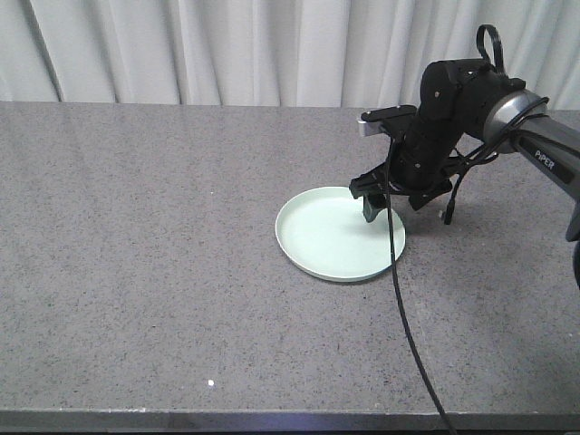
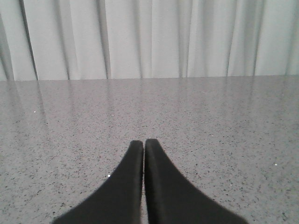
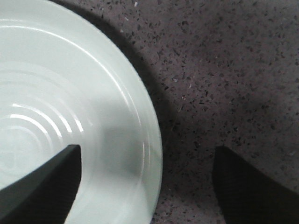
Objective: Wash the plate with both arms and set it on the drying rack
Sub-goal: 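Move the right gripper down to the rim of the pale green plate, then close the right gripper on the plate rim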
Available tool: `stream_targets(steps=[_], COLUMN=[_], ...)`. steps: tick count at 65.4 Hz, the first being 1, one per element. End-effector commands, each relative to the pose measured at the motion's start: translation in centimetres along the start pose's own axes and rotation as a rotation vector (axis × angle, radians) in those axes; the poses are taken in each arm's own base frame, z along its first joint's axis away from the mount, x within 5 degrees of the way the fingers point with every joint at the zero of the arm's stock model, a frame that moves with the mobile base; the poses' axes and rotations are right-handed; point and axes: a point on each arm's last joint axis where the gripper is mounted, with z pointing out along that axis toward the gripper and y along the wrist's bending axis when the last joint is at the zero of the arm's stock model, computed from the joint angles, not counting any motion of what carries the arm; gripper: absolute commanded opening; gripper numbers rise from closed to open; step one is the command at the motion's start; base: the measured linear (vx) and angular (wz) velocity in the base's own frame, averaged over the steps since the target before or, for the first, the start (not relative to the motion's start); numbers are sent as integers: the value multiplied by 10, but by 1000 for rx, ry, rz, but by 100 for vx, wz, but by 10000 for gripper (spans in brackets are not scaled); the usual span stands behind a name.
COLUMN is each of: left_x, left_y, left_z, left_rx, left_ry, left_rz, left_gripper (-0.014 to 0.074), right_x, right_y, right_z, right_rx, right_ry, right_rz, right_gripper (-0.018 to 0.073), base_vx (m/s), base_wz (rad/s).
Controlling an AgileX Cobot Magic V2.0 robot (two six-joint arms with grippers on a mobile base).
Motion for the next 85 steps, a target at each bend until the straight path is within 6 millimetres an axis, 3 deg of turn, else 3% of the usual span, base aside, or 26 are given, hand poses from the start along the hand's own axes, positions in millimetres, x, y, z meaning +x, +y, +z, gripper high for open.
stream_targets(steps=[1, 38, 50, 66, 85], left_x=[0, 0, 0, 0, 0], left_y=[-1, -1, -1, -1, -1], left_z=[0, 0, 0, 0, 0], left_rx=[14, 14, 14, 14, 14], left_ry=[-65, -65, -65, -65, -65], left_rz=[-17, -17, -17, -17, -17], left_gripper=[-6, -6, -6, -6, -6], right_x=[-6, -6, -5, -3, -2], right_y=[-1, -3, -3, -3, -4], right_z=[-36, -19, -19, -19, -29], right_rx=[24, 28, 26, 22, 25], right_ry=[-110, -71, -62, -33, -48], right_rz=[-2, 5, 5, 3, -10], right_gripper=[543, 525, 362, -13, -9], base_vx=[0, 0, 0, 0, 0], base_wz=[0, 0, 0, 0, 0])
